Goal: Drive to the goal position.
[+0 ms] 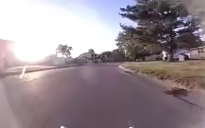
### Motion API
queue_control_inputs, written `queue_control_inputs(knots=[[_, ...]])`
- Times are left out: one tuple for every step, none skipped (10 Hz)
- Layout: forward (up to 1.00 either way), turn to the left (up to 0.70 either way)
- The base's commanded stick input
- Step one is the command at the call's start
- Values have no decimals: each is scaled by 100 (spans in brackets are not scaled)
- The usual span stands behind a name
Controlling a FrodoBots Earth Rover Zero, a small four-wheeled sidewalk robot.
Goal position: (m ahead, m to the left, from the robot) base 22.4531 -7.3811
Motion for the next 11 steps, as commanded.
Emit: queue_control_inputs(knots=[[100,0],[100,0],[100,0],[100,0],[100,0],[100,0],[100,0],[100,0],[100,1],[100,1],[100,0]])
